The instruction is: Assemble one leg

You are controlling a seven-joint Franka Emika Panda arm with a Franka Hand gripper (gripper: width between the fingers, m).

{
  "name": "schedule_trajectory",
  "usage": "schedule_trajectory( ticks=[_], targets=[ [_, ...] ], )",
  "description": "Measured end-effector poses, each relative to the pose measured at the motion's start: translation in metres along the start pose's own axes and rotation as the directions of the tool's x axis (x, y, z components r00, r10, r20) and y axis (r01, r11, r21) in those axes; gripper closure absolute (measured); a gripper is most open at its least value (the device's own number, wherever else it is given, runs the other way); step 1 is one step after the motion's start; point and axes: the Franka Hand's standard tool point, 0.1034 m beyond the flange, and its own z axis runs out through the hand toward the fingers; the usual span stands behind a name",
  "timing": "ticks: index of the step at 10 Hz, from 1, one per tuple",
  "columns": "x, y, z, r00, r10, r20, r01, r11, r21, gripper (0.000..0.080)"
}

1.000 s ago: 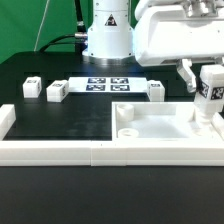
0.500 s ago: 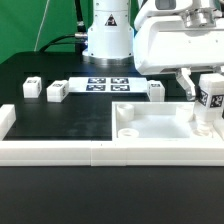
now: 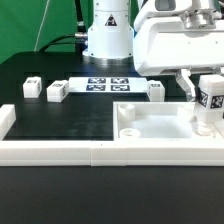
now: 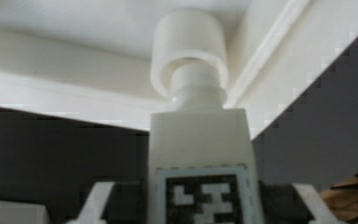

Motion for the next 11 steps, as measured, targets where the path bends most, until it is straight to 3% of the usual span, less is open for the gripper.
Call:
schedule_trajectory(
  ticks=[7,8,9,10,11],
  targets=[
    [-0.0085,0.0010,0.0057,1.000,-0.001,0.014,0.001,1.000,0.000,0.0509],
    [-0.0100,0.0008,0.0063,1.000,-0.001,0.020,0.001,1.000,0.001,0.0431],
    [-0.0100,0.0007,0.0064,1.000,-0.001,0.020,0.001,1.000,0.001,0.0249],
    [-0.0102,0.0007,0.0064,1.000,-0.001,0.020,0.001,1.000,0.001,0.0249],
    [-0.0103,0.0007,0.0065,1.000,-0.001,0.021,0.001,1.000,0.001,0.0170]
  ],
)
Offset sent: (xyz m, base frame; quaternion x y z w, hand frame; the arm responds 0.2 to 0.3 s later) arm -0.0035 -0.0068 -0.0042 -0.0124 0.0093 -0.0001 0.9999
